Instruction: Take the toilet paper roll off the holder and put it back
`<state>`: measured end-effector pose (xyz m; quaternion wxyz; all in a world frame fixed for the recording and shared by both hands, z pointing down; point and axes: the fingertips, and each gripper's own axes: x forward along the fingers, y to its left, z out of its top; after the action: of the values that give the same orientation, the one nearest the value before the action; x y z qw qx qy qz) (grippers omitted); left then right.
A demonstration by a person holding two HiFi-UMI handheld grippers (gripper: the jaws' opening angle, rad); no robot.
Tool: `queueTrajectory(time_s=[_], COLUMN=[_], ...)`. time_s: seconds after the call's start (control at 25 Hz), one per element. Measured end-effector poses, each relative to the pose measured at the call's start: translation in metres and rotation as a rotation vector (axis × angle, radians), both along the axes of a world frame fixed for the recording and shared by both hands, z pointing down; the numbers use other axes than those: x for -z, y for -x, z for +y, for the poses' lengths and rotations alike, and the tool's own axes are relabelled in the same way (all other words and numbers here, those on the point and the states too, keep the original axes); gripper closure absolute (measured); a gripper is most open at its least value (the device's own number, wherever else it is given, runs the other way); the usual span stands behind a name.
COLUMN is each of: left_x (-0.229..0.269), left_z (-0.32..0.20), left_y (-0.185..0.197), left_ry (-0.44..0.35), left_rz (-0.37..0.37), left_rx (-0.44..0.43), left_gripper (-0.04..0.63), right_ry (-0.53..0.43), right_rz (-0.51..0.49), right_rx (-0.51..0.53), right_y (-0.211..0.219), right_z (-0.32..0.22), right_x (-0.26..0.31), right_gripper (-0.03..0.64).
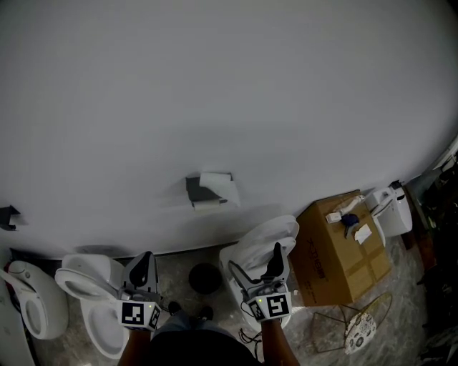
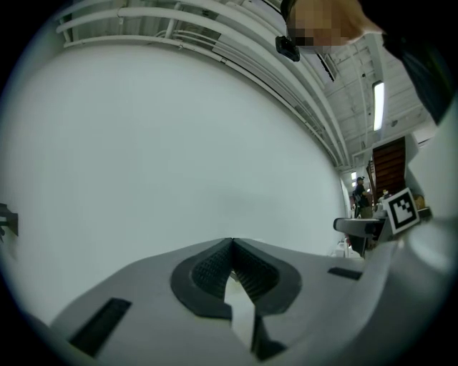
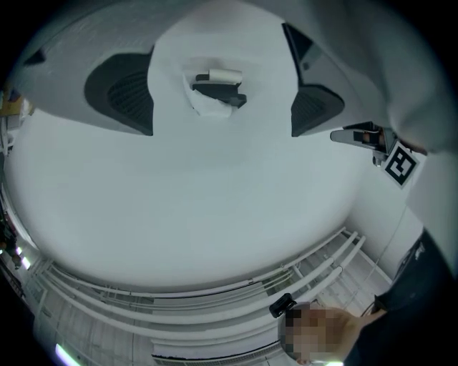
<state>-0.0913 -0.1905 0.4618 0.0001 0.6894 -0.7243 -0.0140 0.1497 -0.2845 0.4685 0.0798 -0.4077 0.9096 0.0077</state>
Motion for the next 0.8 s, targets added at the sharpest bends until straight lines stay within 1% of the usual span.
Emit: queueTrajectory(time_s=[0.08,0.16,0.28,0.44,0.52,0.68,0.8], left_x=[-0.001,0.0,0.0,-0.005,-0.006,-0.008,-0.01], left_z=[-0.002,-0.006,-0.013,-0.022,-0.024,-0.029,-0.033], left_y=[0.007,0.012,0.022,0.034,0.041,0.048,0.051], left_ry=[-0.004,-0.009,-0.008,-0.001,-0.004,-0.006,-0.006], left_rz=[0.006,0.009,0.009,0.013,0.013,0.025,0.034], left_rx=[0.002,-0.001,-0.013,-0.022,-0.018,-0.021,-0.02], left_gripper=[0.592,0.592,0.592,0.592,0.592,0.592,0.592], right_ry=[0.007,0.003,0.023,-0.014,-0.012,0.05,0.076], right_rz=[0.034,0.038,0.054,0.066,0.079,0.044,0.047], right_rx=[0.003,0.006,-0.003,0.002,0.011,0.043,0.051], right_y=[0.007,0.014,0.023,0.035,0.041,0.05,0.057], right_z=[-0.006,-0.013,-0.025,-0.043,-0.05,-0.065,-0.079], right_x=[-0.003,-0.003,-0.006,-0.01,-0.014,-0.025,-0.031], right_gripper=[0.037,0.037,0.037,0.037,0.037,0.037,0.037])
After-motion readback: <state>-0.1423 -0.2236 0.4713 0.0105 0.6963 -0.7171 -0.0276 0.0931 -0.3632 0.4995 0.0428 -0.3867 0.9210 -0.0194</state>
